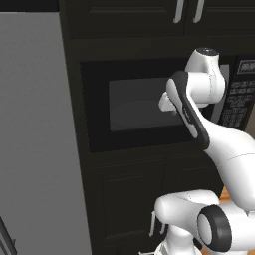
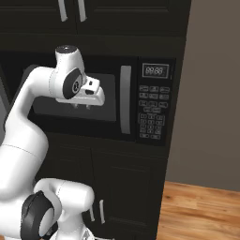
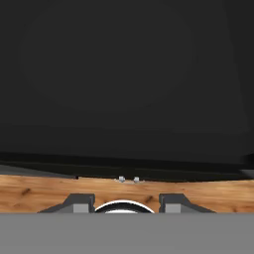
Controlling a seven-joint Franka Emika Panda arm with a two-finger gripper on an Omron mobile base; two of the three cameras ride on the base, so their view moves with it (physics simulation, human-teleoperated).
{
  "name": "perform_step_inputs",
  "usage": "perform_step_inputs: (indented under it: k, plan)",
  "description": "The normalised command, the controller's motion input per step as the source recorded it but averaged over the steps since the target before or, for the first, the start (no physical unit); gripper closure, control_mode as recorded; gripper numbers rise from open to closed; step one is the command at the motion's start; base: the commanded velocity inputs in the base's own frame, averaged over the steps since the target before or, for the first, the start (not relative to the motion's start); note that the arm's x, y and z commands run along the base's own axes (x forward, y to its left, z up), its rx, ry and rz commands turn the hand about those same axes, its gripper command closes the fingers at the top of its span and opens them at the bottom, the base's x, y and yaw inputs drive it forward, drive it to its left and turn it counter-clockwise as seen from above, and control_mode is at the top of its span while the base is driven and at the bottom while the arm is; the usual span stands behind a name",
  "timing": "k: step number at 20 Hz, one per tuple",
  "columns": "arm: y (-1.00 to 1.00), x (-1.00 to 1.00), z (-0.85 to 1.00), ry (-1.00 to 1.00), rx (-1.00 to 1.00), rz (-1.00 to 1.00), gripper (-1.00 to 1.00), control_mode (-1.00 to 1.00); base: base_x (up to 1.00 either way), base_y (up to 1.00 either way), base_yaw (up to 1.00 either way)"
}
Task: Place the sponge inside the microwave to prepare for sanitizing.
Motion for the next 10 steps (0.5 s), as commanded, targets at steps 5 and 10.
perform_step_inputs:
  k: [5, 10]
  plan:
    - [0.00, 0.00, 0.00, 0.00, 0.00, 0.00, -1.00, -1.00, 0.00, 0.00, 0.00]
    - [0.00, 0.00, 0.00, 0.00, 0.00, 0.00, -1.00, -1.00, 0.00, 0.00, 0.00]
